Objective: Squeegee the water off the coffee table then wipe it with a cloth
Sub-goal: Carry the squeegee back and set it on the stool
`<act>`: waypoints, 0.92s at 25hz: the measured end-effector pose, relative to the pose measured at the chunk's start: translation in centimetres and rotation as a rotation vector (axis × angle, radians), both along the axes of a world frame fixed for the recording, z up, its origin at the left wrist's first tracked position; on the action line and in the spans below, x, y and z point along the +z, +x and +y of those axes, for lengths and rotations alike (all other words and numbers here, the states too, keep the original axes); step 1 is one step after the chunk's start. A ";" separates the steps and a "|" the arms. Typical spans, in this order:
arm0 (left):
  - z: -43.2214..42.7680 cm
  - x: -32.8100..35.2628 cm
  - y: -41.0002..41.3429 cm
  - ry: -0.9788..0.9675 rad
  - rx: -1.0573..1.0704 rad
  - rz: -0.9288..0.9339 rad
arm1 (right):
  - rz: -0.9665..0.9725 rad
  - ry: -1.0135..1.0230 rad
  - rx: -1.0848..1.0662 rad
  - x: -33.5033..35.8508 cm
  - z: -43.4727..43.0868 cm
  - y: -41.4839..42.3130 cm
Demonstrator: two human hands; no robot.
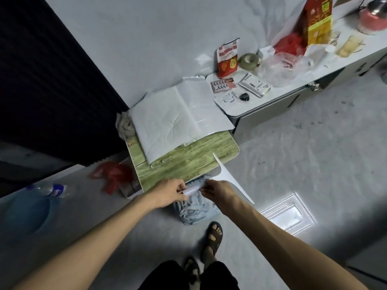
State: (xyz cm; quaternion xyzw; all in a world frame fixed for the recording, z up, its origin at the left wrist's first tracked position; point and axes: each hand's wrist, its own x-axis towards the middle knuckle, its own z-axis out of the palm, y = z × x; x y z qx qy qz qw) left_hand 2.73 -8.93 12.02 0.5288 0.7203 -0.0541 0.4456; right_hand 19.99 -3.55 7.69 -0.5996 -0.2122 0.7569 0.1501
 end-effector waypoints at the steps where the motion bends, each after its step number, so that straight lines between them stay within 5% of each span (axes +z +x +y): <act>1: 1.3 -1.2 -1.1 0.005 0.001 0.005 | -0.016 0.005 0.011 -0.9 1.3 -1.2; 14: 10.3 -31.1 -13.5 0.035 -0.161 -0.045 | -0.332 0.144 -0.043 -28.7 9.4 -15.1; 23: 10.8 -35.1 -16.0 0.080 -0.323 0.215 | -0.316 0.172 -0.091 -32.8 9.3 -18.9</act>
